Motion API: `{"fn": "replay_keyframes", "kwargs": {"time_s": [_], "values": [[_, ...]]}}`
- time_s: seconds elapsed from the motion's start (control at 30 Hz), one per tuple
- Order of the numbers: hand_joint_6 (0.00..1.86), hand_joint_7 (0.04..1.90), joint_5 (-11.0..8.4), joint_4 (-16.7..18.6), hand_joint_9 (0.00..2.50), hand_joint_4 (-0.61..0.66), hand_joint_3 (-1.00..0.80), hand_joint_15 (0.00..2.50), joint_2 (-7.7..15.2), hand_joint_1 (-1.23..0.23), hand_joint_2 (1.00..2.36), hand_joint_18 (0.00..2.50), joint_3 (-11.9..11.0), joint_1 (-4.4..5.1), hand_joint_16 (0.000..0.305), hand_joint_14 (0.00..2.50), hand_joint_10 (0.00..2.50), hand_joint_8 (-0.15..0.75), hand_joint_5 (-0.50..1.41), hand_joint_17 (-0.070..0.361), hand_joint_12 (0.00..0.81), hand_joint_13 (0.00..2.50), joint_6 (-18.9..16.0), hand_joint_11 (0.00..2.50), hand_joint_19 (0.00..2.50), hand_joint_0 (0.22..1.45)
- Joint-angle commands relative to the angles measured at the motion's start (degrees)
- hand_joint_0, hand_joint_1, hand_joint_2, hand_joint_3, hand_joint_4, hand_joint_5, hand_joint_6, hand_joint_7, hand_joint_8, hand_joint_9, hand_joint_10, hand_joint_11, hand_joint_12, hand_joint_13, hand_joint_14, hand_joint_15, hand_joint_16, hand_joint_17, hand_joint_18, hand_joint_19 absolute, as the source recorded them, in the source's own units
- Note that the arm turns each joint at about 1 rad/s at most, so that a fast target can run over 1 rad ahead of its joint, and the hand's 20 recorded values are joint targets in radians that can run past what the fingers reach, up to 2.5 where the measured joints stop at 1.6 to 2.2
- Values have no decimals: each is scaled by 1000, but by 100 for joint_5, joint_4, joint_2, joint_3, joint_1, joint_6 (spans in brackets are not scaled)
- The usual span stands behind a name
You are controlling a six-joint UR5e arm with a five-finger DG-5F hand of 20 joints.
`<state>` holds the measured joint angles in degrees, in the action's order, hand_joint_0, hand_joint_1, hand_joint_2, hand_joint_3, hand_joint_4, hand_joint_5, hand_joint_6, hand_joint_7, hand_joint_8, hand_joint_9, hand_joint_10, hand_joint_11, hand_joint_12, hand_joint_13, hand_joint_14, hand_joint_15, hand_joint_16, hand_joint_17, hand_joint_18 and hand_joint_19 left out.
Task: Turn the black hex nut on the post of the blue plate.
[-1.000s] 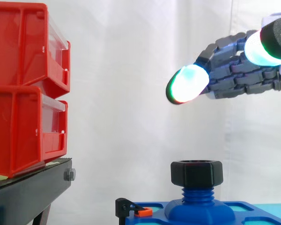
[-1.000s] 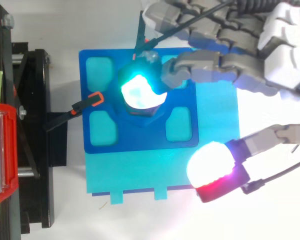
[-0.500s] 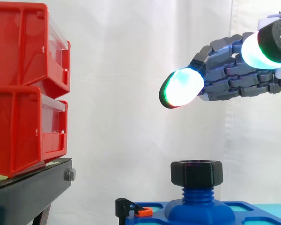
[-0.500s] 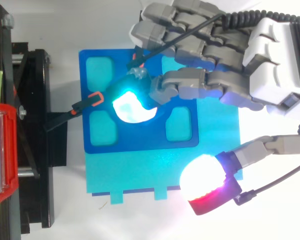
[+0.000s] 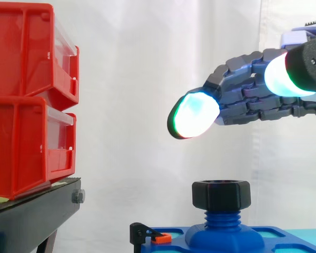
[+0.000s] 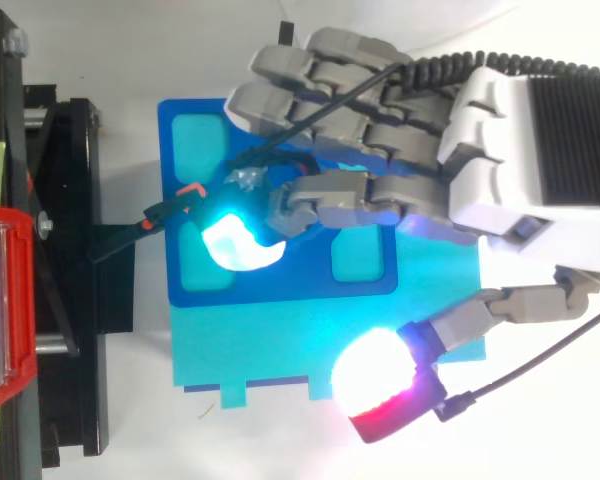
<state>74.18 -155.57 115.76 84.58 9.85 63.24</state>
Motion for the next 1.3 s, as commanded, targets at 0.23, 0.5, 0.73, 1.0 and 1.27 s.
{"fn": "replay_keyframes", "kwargs": {"time_s": [0.23, 0.5, 0.73, 1.0, 1.27], "values": [[502, 709, 228, -509, 0, 142, -500, 0, 237, -425, 1000, 0, -258, -71, 57, 0, 0, 206, -274, 128, 362, 0, -14, 0, 0, 392], [502, 709, 237, -808, 0, 141, -500, 0, 237, -426, 1000, 0, -258, -27, 57, 0, 0, 207, -274, 127, 362, 0, -14, 0, 0, 392], [502, 711, 263, -1248, 0, 142, -500, 0, 219, -428, 1000, 0, -513, -18, 56, 0, 0, 206, -274, 126, 362, 0, -233, 0, 0, 393], [502, 710, 299, -1353, 0, 141, -500, 0, 228, -428, 1000, 0, -618, -18, 56, 0, 0, 205, -273, 126, 362, 0, -392, 0, 0, 395], [502, 707, 457, -1098, 0, 142, -500, 0, 228, -428, 1000, 0, -610, -18, 55, 0, 0, 207, -273, 125, 363, 0, -383, 0, 0, 397]]}}
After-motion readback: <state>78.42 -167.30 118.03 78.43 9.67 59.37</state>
